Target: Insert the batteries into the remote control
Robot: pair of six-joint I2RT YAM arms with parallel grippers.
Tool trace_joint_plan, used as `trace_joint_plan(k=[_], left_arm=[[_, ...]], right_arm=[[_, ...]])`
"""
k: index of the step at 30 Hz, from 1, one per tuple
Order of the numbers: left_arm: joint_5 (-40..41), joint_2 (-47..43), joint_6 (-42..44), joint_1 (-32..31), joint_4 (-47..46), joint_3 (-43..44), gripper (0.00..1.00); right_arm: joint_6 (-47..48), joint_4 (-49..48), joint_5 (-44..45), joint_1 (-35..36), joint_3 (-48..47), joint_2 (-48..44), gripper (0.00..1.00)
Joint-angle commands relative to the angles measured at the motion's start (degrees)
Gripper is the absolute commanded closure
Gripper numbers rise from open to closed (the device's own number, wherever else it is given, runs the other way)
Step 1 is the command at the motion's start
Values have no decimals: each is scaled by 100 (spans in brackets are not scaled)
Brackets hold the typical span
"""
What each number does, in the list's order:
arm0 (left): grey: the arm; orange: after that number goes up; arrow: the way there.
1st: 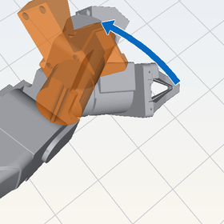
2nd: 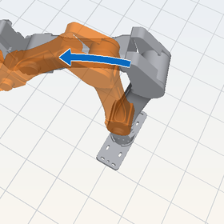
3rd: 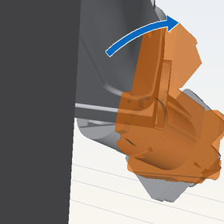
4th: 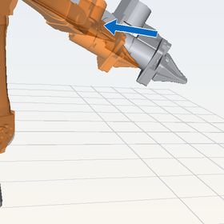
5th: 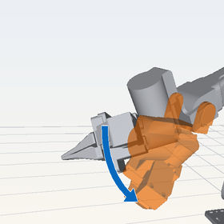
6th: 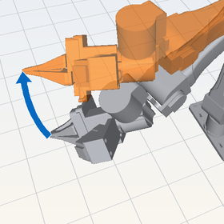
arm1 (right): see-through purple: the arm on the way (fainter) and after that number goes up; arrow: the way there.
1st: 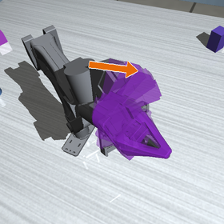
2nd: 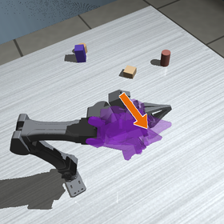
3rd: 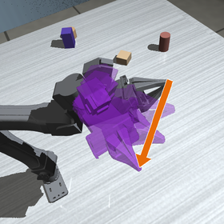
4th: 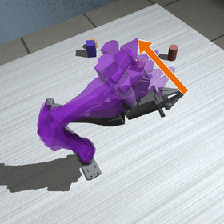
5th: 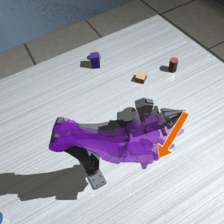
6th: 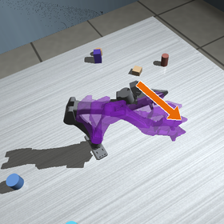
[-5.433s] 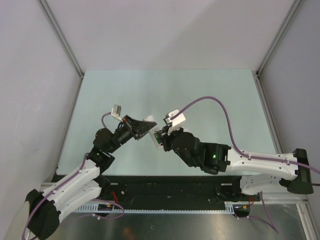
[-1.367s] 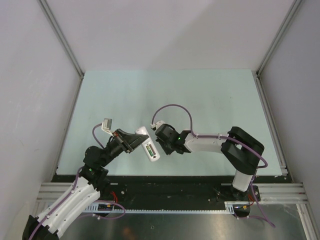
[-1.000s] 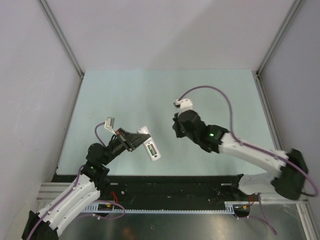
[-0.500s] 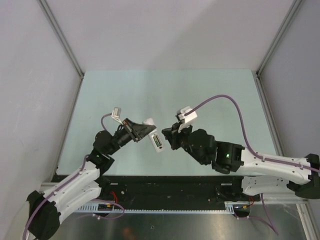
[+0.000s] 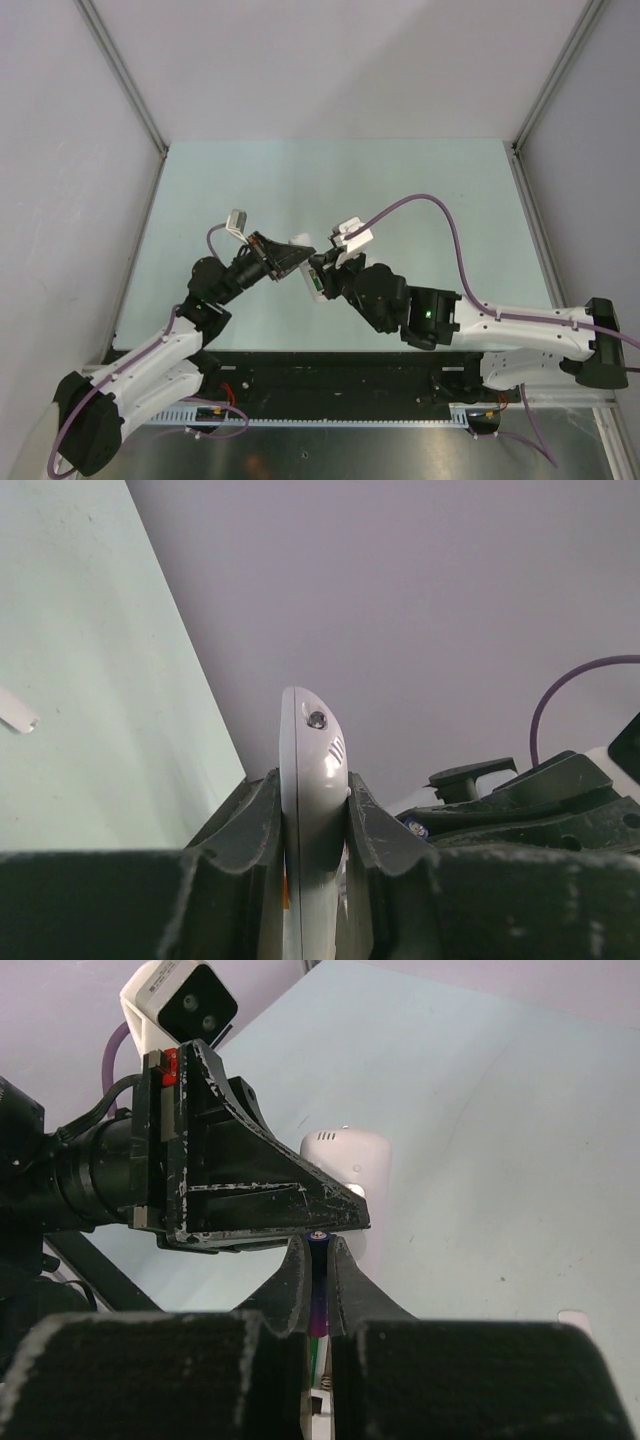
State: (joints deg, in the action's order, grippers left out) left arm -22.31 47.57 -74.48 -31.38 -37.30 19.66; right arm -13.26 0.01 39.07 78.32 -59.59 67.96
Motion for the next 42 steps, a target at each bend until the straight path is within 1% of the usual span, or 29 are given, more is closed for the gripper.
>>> trace_joint_plan(k=[1,15,19,22,26,42], left_arm=[[-116,-37,-243,-9,-366,293,100],[25,-90,-366,-18,-366,249,100],[59,-81,-357,-9,-366,249,100],[60,-90,-348,-9,-357,258,100],[60,-90,-339,-9,-357,258,100],[112,-81,-304,-9,-375,240,100]], right_arm=[[130,-344,294,78,-70,77,100],[183,-116,637,236,-70,226,100],[139,-28,541,245,-70,226,100],[52,253,523,253,-70,244,100],[-28,394,453,280,-70,296,100],[-318,676,505,403,-70,182,100]])
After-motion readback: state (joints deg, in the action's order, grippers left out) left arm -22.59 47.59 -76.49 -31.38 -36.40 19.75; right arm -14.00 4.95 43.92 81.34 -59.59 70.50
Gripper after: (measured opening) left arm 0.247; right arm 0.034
